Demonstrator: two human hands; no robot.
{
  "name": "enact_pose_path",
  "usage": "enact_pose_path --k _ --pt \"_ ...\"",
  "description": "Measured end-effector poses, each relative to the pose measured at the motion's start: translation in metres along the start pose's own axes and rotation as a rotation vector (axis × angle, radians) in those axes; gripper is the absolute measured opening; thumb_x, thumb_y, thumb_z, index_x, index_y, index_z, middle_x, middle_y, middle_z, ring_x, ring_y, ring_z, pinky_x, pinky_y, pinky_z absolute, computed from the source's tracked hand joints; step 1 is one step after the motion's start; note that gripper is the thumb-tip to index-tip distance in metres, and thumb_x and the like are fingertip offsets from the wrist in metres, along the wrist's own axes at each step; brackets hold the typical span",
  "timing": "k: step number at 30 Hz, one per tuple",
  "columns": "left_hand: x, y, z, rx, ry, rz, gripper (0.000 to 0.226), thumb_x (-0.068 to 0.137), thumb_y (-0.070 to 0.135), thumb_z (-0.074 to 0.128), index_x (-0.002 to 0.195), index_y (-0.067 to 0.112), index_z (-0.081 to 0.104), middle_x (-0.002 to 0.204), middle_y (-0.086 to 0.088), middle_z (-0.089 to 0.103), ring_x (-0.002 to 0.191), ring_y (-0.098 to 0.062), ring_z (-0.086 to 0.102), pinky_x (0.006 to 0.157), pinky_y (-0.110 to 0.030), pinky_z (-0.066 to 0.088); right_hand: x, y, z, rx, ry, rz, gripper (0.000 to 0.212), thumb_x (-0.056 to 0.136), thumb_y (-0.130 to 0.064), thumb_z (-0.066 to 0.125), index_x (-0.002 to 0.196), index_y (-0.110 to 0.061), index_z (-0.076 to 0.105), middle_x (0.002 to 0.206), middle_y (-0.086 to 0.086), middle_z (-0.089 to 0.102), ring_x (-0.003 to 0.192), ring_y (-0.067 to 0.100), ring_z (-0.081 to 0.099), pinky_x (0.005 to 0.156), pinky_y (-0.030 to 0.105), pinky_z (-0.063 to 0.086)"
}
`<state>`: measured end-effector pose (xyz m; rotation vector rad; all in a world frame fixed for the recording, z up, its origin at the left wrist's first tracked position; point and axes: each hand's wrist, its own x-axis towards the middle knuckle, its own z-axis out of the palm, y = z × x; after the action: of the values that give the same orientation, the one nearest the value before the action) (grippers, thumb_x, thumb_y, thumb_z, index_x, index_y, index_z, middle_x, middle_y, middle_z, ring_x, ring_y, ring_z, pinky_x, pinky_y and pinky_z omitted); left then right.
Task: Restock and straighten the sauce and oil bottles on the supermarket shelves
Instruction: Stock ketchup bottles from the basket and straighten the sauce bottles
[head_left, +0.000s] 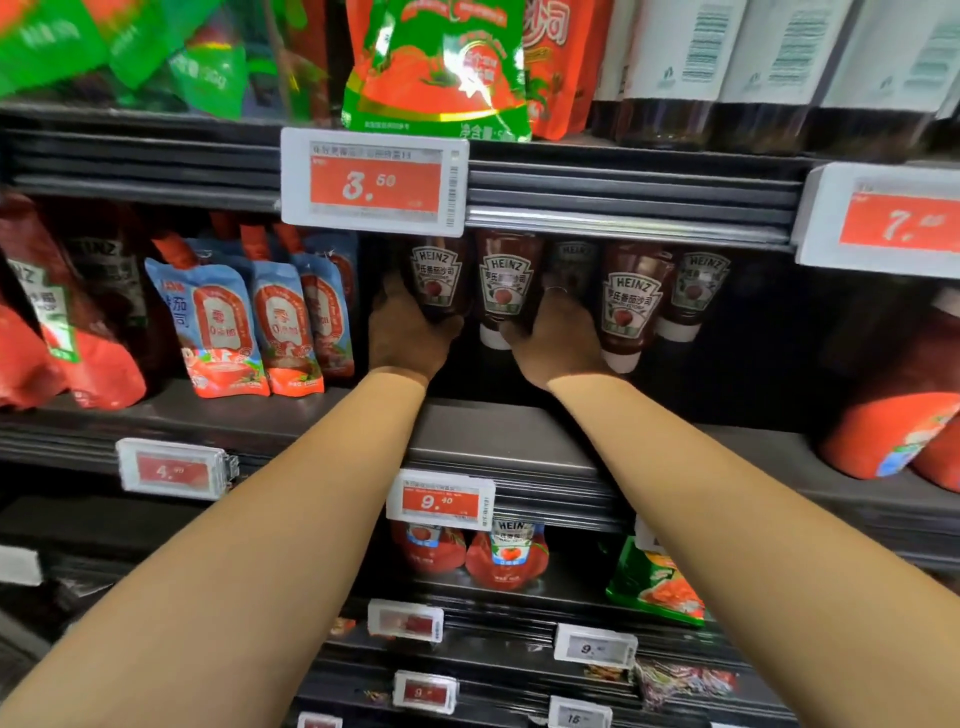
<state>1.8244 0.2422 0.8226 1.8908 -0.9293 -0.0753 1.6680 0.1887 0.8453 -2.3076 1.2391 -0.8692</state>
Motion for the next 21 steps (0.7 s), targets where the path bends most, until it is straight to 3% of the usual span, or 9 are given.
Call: enact_pose_path --k 2,5,7,9,11,13,16,18,21 --pt "-0.007 0.004 -0.008 0.028 0.092 0.009 0.085 0.077 0.026 0.084 0.146 0.004 0.039 0.144 -0.02 0.052 0.132 -0.04 0.049 0.106 -0.039 0.04 -0.011 0.009 -0.017 -0.061 -0.004 -0.023 0.053 0.095 -0.029 0.067 0.142 -0.014 0.049 0.136 0.008 0.062 0.129 0.03 0.056 0.11 0.038 0.044" --pt "-0.029 0.023 -0.012 0.019 0.321 0.317 0.045 0.076 0.011 0.071 0.118 -0.001 0.059 0.114 -0.021 0.065 0.109 -0.039 0.059 0.09 -0.033 0.042 -0.027 0.036 -0.049 -0.125 0.112 0.006 0.011 0.09 -0.032 0.069 0.094 -0.022 0.066 0.092 -0.006 0.072 0.102 0.021 0.068 0.082 0.019 0.045" --pt "-0.044 0.042 0.0 -0.003 0.22 0.509 0.032 0.076 0.01 0.065 0.107 0.003 0.065 0.096 -0.014 0.068 0.09 -0.034 0.065 0.081 -0.034 0.05 -0.031 0.056 -0.07 -0.066 0.234 0.11 0.018 0.087 -0.034 0.072 0.082 -0.021 0.06 0.07 -0.014 0.061 0.094 0.019 0.068 0.063 0.011 0.032" --pt "-0.055 0.065 0.022 -0.068 -0.086 0.511 0.035 0.079 0.009 0.066 0.113 0.006 0.064 0.094 -0.008 0.069 0.087 -0.031 0.069 0.082 -0.036 0.057 -0.027 0.076 -0.083 0.031 0.242 0.183 0.025 0.085 -0.036 0.075 0.096 -0.015 0.067 0.081 -0.01 0.067 0.107 0.02 0.067 0.073 0.011 0.036" --pt "-0.062 0.081 0.046 0.023 -0.249 0.457 0.047 0.084 0.015 0.069 0.129 0.008 0.058 0.112 -0.008 0.071 0.102 -0.032 0.069 0.091 -0.027 0.05 -0.02 0.087 -0.087 0.149 0.135 0.21 0.046 0.083 -0.039 0.077 0.123 -0.018 0.069 0.119 -0.003 0.073 0.121 0.021 0.063 0.1 0.025 0.046" --pt "-0.067 0.088 0.067 0.12 -0.304 0.406 0.068 0.09 0.027 0.068 0.151 0.012 0.04 0.135 -0.012 0.064 0.121 -0.036 0.061 0.099 -0.031 0.046 -0.018 0.089 -0.081 0.23 0.041 0.216 0.061 0.077 -0.039 0.078 0.134 -0.026 0.061 0.133 -0.003 0.067 0.124 0.02 0.061 0.107 0.036 0.047" --pt "-0.07 0.091 0.083 0.128 -0.415 0.345 0.09 0.095 0.033 0.064 0.163 0.017 0.008 0.15 -0.015 0.051 0.133 -0.037 0.051 0.109 -0.038 0.041 -0.012 0.093 -0.067 0.262 0.003 0.193 0.063 0.071 -0.034 0.075 0.132 -0.024 0.06 0.128 0.003 0.069 0.119 0.026 0.064 0.104 0.042 0.05" --pt "-0.067 0.089 0.086 0.098 -0.432 0.361 0.091 0.094 0.029 0.066 0.163 0.018 0.007 0.149 -0.015 0.052 0.132 -0.035 0.054 0.105 -0.031 0.04 -0.006 0.093 -0.063 0.292 0.019 0.166 0.054 0.084 -0.03 0.073 0.136 -0.022 0.056 0.131 0.006 0.068 0.12 0.027 0.064 0.105 0.044 0.05" --pt "-0.063 0.081 0.073 0.079 -0.382 0.369 0.078 0.09 0.02 0.068 0.157 0.018 0.029 0.139 -0.01 0.062 0.125 -0.031 0.059 0.101 -0.026 0.043 0.002 0.09 -0.061 0.336 -0.007 0.153 0.053 0.091 -0.031 0.073 0.138 -0.017 0.055 0.133 0.005 0.067 0.123 0.024 0.063 0.108 0.043 0.048"
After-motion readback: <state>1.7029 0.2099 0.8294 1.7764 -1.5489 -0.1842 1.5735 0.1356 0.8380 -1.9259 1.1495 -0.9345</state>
